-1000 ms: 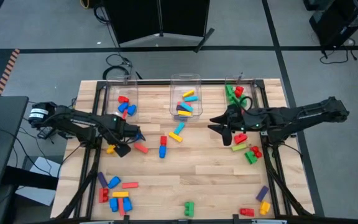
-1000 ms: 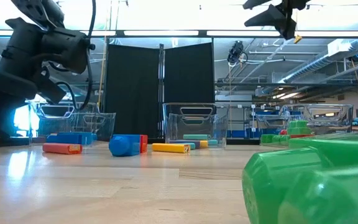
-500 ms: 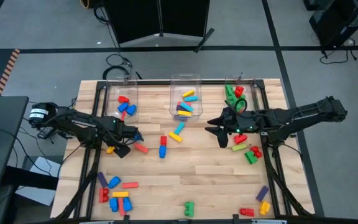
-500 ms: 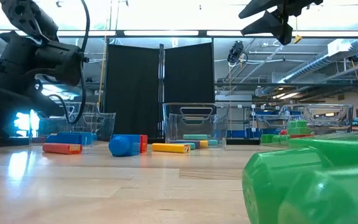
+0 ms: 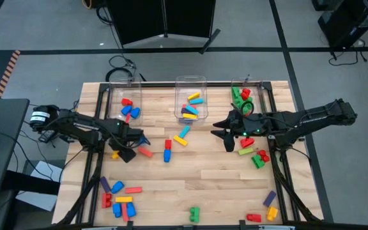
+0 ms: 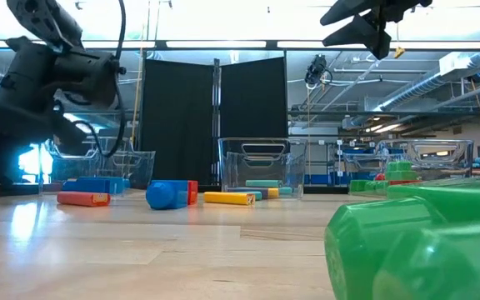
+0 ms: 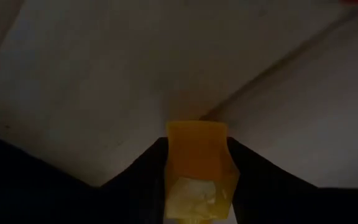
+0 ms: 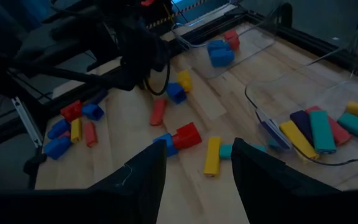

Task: Sort blocks by size
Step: Put the yellow 1 stud game piece into the left transparent bin

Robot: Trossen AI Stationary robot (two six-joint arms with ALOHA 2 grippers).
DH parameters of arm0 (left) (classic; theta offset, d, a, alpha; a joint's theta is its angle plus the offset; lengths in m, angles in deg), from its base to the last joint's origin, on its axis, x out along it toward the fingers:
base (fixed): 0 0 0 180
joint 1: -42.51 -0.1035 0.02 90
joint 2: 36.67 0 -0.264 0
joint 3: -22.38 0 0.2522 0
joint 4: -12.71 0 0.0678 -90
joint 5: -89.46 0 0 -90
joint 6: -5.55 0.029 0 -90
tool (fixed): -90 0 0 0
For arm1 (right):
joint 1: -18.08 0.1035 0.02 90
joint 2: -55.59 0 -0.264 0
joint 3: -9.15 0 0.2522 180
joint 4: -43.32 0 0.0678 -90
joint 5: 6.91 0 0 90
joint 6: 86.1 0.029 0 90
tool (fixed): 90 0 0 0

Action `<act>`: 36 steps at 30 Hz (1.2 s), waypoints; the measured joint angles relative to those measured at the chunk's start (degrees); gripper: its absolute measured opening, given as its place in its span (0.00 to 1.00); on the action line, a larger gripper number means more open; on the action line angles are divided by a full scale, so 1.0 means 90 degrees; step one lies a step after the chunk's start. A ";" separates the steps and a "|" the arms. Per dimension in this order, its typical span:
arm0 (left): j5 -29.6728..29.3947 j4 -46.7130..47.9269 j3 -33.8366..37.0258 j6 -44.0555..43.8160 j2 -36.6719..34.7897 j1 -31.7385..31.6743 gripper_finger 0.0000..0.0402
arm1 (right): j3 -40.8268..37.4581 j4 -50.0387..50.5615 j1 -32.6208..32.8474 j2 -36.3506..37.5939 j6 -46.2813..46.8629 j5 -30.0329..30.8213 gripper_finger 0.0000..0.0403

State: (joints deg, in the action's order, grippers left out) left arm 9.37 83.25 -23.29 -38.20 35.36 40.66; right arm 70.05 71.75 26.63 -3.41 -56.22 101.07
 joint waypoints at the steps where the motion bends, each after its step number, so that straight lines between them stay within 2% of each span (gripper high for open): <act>1: 0.0012 0.0051 -0.0081 0.0000 0.0000 -0.0001 0.33 | 0.0000 -0.0002 0.0000 0.0000 -0.0021 0.0000 0.47; 6: 0.0043 0.0295 -0.0751 -0.0002 -0.0004 -0.0001 0.33 | 0.0000 0.0001 0.0000 0.0002 -0.0175 0.0005 0.47; 12: -0.0055 0.0770 -0.2155 0.0000 -0.0005 -0.0001 0.33 | 0.0000 0.0005 0.0000 0.0002 -0.0495 0.0021 0.47; 16: -0.0611 0.0993 -0.3200 0.0002 -0.0010 -0.0007 0.33 | 0.0000 0.0006 0.0000 0.0002 -0.0798 0.0022 0.47; 21: -0.1695 0.1263 -0.4330 -0.0033 -0.0010 -0.0191 0.33 | -0.0002 0.0045 -0.0038 0.0002 -0.1261 0.0022 0.47; 25: -0.2061 0.1565 -0.4944 -0.0144 -0.0010 -0.0757 0.33 | -0.0002 0.0144 -0.0145 0.0002 -0.1385 0.0022 0.47; 28: -0.2298 0.1640 -0.5179 0.0148 -0.0012 -0.1341 0.33 | -0.0002 0.0209 -0.0202 0.0002 -0.1391 0.0020 0.47; 36: -0.2187 0.1605 -0.5181 0.1702 0.0181 -0.3678 0.33 | -0.0004 0.0251 -0.0219 0.0002 -0.1286 0.0028 0.47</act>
State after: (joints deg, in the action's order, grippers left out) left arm -10.32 97.70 -69.92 -22.87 36.99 7.55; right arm 70.01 74.01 24.67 -3.39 -67.80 101.33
